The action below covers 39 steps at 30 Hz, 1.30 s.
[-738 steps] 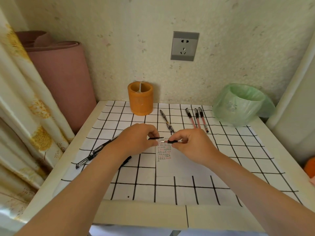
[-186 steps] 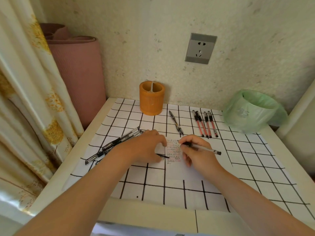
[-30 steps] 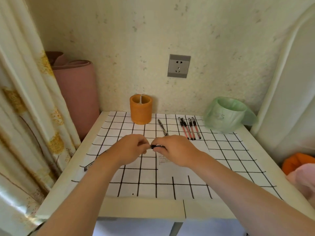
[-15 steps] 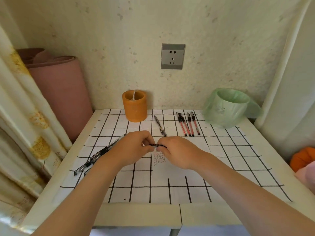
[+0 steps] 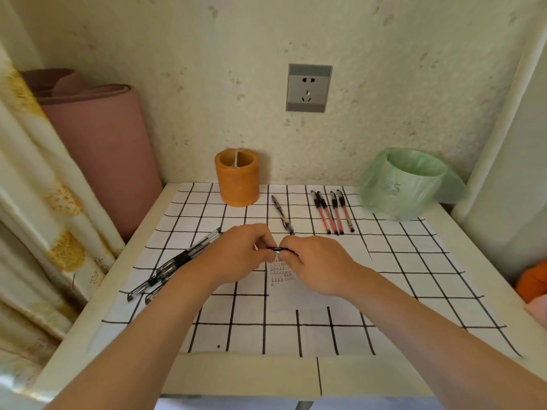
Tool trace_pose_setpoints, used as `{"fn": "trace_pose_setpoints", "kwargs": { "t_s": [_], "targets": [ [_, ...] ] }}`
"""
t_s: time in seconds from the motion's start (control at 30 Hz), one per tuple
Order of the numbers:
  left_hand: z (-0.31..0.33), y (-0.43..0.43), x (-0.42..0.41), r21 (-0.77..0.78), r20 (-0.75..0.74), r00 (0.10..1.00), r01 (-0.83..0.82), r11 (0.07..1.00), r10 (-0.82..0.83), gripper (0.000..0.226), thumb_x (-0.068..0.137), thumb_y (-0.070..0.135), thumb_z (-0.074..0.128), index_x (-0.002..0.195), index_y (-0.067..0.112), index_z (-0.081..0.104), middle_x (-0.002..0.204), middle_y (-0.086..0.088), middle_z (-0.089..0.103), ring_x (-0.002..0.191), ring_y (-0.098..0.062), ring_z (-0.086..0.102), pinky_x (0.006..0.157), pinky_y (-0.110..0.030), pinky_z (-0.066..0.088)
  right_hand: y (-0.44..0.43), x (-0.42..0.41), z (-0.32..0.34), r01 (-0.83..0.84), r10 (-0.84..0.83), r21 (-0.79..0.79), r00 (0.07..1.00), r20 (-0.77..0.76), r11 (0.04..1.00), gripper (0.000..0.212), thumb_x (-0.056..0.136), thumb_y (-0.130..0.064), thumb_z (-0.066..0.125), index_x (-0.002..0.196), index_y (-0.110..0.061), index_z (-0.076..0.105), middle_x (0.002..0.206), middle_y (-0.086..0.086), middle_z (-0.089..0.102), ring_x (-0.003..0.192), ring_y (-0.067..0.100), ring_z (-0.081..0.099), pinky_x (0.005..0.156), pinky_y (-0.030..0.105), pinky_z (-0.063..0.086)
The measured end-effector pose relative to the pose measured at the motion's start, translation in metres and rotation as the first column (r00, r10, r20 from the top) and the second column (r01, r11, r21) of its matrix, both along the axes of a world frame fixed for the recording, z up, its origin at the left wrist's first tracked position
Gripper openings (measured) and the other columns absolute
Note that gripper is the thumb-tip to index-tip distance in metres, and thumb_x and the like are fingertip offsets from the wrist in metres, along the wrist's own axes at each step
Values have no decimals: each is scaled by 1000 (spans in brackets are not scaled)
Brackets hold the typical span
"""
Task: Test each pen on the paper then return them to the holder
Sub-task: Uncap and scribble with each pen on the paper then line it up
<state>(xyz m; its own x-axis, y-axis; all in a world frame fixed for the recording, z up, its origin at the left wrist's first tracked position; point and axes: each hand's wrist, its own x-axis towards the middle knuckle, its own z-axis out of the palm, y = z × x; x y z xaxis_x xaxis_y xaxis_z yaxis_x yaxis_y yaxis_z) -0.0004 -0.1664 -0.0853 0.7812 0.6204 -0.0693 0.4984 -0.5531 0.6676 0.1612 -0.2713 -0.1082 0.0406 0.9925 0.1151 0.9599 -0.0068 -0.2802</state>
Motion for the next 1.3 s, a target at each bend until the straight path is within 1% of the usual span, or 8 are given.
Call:
{"fn": "trace_pose_setpoints", "kwargs": {
  "t_s": [0.13,0.47,0.6,0.73,0.87,0.97,1.17,1.3],
  "targets": [
    [1,-3,1,4,9,1000,3,1000,-3,6,89,26,72,91,26,67,86,8,68,80,-14,66,79,-38,58,-3,2,1,-34,34,4,998,-43,999,22,103,-36,44,91,-22,57,73,-6,58,65,15,53,60,35,44],
    [2,6,-3,-13,32,999,-25,1000,25,6,89,28,71,89,31,65,87,9,68,77,-11,66,74,-33,57,0,-2,5,27,-26,83,1000,-14,996,25,102,-47,41,105,-32,61,64,-10,54,60,13,52,55,30,38],
    [-2,13,-9,182,-68,995,-63,981,77,6,91,32,67,92,34,61,88,14,63,80,-5,58,74,-28,52,-1,2,2,56,-59,-22,974,-220,998,26,103,-35,40,129,-34,35,71,-6,57,62,13,53,58,36,44],
    [-9,20,-14,266,-182,976,-70,961,121,6,91,33,66,95,34,62,99,14,63,85,-5,59,77,-30,54,-4,10,2,176,-142,5,807,-573,984,27,101,-5,41,104,-24,59,89,0,61,63,8,55,57,28,45],
    [-13,20,-12,279,-285,957,23,960,60,13,88,27,69,95,35,61,101,16,60,93,-6,56,71,-22,44,-6,2,6,237,-201,-121,348,-916,964,40,100,7,35,108,-10,70,93,11,66,68,22,64,63,47,60],
    [-16,21,-12,237,-364,931,62,970,29,16,87,23,68,99,33,63,106,13,61,97,-8,57,75,-21,46,-5,0,2,224,-190,-114,355,-915,968,42,93,12,44,121,-13,65,92,8,68,75,22,68,81,48,60],
    [-14,18,-10,208,-334,942,110,972,-35,46,88,18,61,131,31,51,125,8,50,116,-10,42,91,-26,40,-8,-10,-11,251,-178,-93,341,-923,963,22,102,-25,51,108,-19,71,76,8,67,60,27,64,46,29,43],
    [-19,14,-3,141,-305,944,177,974,-128,62,91,18,58,147,31,37,144,7,33,137,-14,22,110,-34,31,-8,-15,-18,312,-195,-92,318,-928,945,19,98,-15,56,98,-10,75,75,14,72,56,28,64,44,29,43]
  ]
}}
